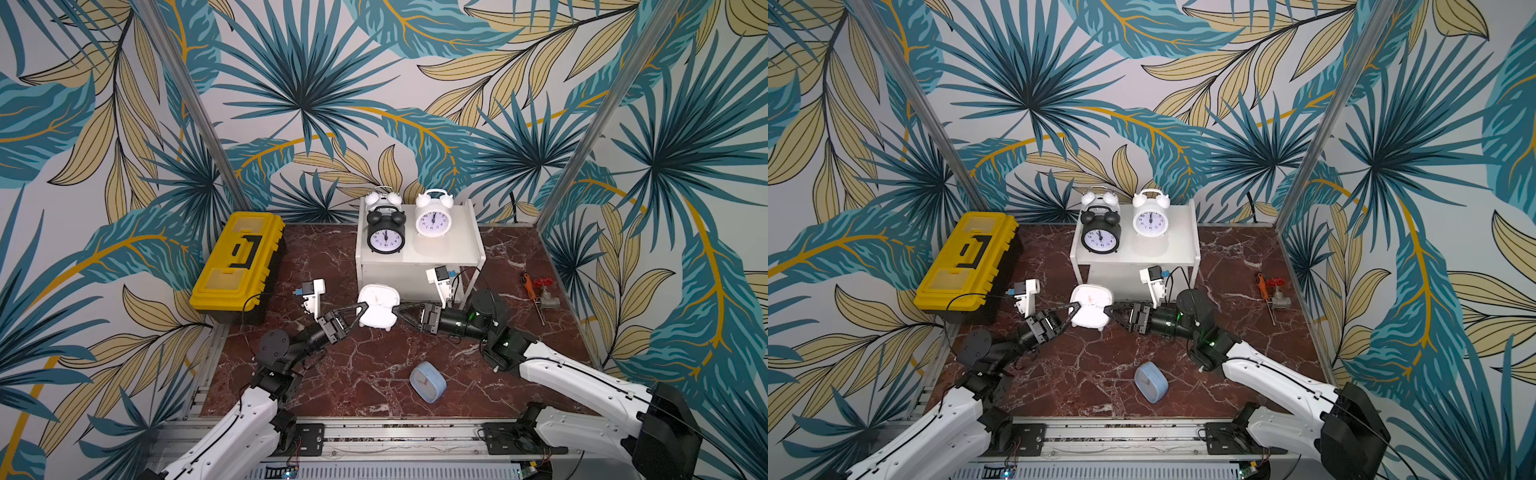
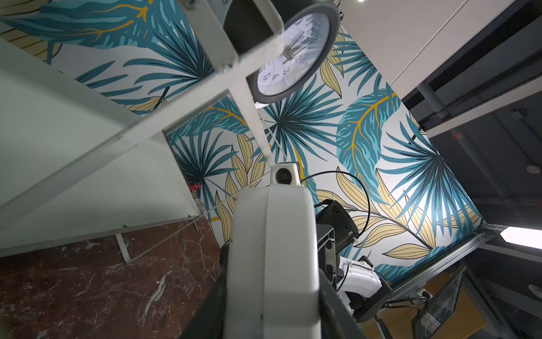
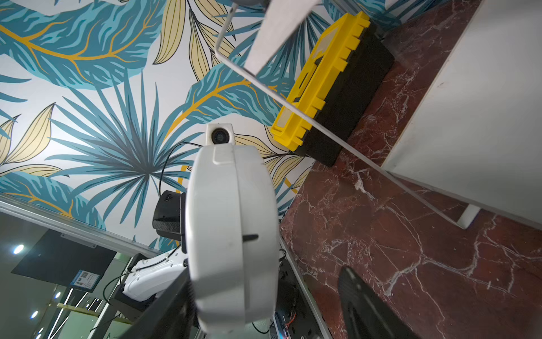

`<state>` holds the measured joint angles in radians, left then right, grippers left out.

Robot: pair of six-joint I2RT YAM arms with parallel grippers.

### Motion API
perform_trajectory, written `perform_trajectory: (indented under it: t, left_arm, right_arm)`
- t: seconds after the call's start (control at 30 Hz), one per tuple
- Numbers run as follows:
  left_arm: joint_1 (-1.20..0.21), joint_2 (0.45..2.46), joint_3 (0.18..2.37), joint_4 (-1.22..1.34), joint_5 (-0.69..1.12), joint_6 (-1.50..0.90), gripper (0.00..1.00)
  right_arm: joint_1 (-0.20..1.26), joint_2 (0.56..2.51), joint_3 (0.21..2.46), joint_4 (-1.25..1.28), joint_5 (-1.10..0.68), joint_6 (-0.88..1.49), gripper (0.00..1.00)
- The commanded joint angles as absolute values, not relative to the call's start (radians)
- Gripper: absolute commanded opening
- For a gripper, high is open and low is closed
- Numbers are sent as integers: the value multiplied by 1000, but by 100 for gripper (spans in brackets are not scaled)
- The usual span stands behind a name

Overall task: Place the alarm clocks on the shelf by style
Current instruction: Pick up the alarm from the center of the board.

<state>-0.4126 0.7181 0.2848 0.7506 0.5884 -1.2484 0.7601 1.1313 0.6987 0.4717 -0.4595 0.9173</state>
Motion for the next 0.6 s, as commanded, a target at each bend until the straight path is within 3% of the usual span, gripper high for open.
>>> perform_trajectory:
  t: [0.0, 0.13, 0.47, 0.53, 0.57]
  left_arm:
    - [-413, 709, 264, 819, 574, -1250, 25]
    - [-413, 707, 247, 826, 554, -1252, 25]
    - [-413, 710, 251, 815, 551, -1246, 26]
    - [-413, 709, 250, 812, 557, -1246, 33]
    - [-413, 709, 250, 814, 564, -1246, 42]
  right_arm:
    - [783, 1157, 693, 587, -436, 942, 75]
    - [798, 1185, 698, 629, -438, 948, 69]
    - [840, 1230, 690, 689, -453, 974, 35]
    - [839, 1226, 697, 683, -456, 969, 32]
    - [839, 1222, 703, 675, -458, 963, 30]
